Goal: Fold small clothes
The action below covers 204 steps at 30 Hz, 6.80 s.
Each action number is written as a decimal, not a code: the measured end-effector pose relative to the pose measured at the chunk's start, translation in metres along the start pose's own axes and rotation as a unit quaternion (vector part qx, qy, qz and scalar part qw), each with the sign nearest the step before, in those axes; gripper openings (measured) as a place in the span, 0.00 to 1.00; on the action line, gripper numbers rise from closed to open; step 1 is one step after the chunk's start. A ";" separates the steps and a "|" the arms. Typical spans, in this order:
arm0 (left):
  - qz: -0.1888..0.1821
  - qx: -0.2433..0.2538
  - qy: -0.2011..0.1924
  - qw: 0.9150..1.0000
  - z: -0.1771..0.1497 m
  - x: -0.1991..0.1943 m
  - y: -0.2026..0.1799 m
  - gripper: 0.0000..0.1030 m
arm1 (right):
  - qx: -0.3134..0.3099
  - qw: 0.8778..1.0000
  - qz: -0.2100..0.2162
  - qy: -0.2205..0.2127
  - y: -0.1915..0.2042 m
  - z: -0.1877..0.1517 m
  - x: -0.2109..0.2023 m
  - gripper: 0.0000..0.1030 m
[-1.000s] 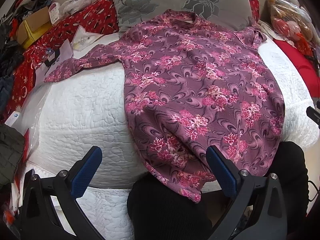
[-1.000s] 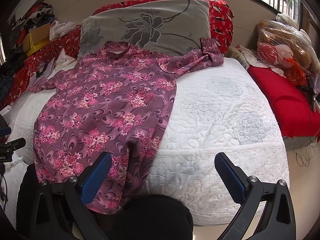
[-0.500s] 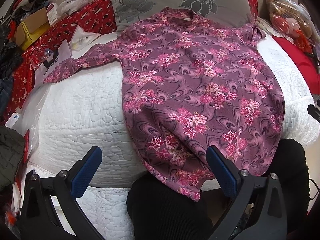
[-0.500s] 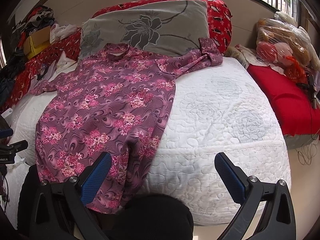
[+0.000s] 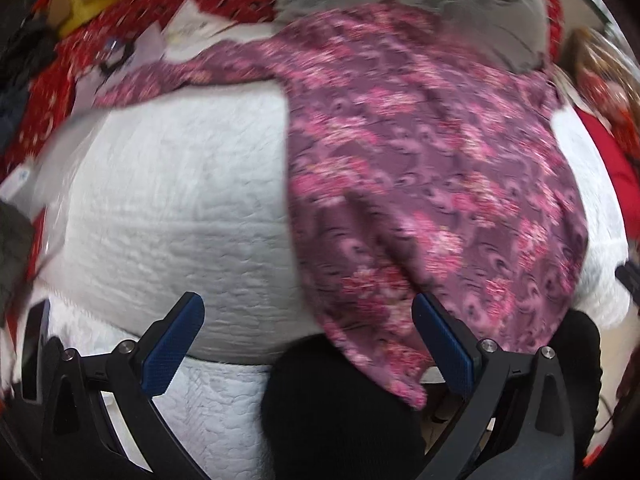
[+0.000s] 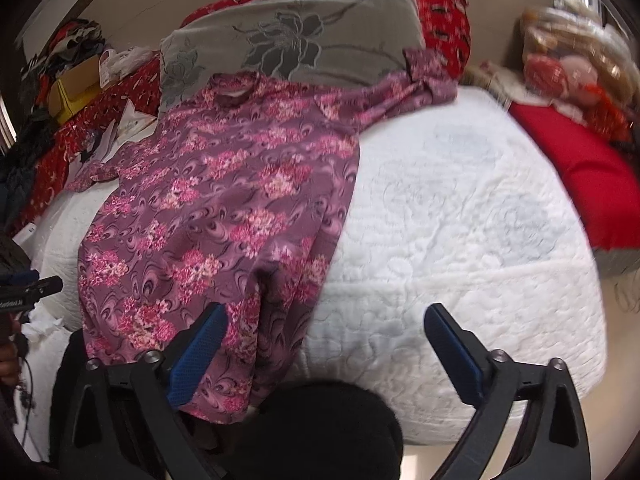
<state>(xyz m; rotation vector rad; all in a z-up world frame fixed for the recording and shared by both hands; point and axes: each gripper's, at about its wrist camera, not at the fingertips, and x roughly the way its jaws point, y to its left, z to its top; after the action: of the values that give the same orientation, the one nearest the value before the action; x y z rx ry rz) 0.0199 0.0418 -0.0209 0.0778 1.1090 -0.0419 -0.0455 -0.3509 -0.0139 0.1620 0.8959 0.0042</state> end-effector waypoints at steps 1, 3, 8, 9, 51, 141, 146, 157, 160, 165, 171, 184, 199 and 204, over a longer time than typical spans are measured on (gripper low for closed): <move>-0.004 -0.008 0.008 1.000 0.000 0.004 0.004 1.00 | 0.001 1.000 0.005 0.007 -0.001 -0.001 0.003 0.92; -0.007 -0.015 0.032 0.999 -0.001 0.013 0.008 1.00 | -0.005 1.000 0.010 0.024 0.000 -0.004 0.011 0.91; -0.045 -0.014 0.076 0.996 -0.008 0.033 -0.003 1.00 | -0.042 0.996 0.009 0.074 0.013 -0.014 0.037 0.79; -0.055 -0.015 0.074 0.996 -0.007 0.037 -0.005 1.00 | -0.048 0.995 0.011 0.085 0.015 -0.015 0.043 0.74; -0.188 -0.092 0.103 0.972 0.006 0.016 0.030 0.46 | 0.183 0.978 0.084 0.046 -0.091 -0.007 0.018 0.31; -0.074 -0.049 0.064 0.994 0.147 0.122 -0.116 0.87 | 0.144 0.985 -0.090 -0.022 -0.287 0.188 0.150 0.75; -0.079 -0.046 0.064 0.994 0.147 0.122 -0.115 0.87 | 0.160 0.982 -0.086 -0.045 -0.306 0.192 0.141 0.07; -0.129 -0.073 0.066 0.987 0.150 0.110 -0.085 0.87 | 0.386 0.910 -0.010 -0.149 -0.393 0.193 0.059 0.01; -0.159 -0.103 0.065 0.980 0.155 0.108 -0.068 0.87 | 0.404 0.903 0.009 -0.143 -0.391 0.189 0.057 0.01; -0.179 -0.118 0.083 0.973 0.157 0.115 -0.052 0.87 | 0.445 0.886 0.024 -0.131 -0.391 0.178 0.069 0.08; -0.179 -0.099 0.082 0.975 0.164 0.118 -0.050 0.87 | 0.575 0.794 0.022 -0.196 -0.424 0.130 0.063 0.50; -0.149 -0.057 0.065 0.985 0.163 0.114 -0.073 0.88 | 0.580 0.801 0.051 -0.141 -0.431 0.123 0.151 0.58; -0.197 -0.086 0.046 0.975 0.175 0.106 -0.058 0.87 | 0.398 0.896 0.020 -0.195 -0.371 0.198 0.083 0.10; -0.220 -0.095 0.057 0.969 0.172 0.104 -0.039 0.87 | 0.341 0.921 0.045 -0.182 -0.308 0.218 0.075 0.10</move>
<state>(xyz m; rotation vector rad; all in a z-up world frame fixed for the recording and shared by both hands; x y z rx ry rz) 0.2173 -0.0114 -0.0396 -0.3426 1.2233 -0.3312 0.1515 -0.6803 0.0178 0.8305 0.4847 -0.2497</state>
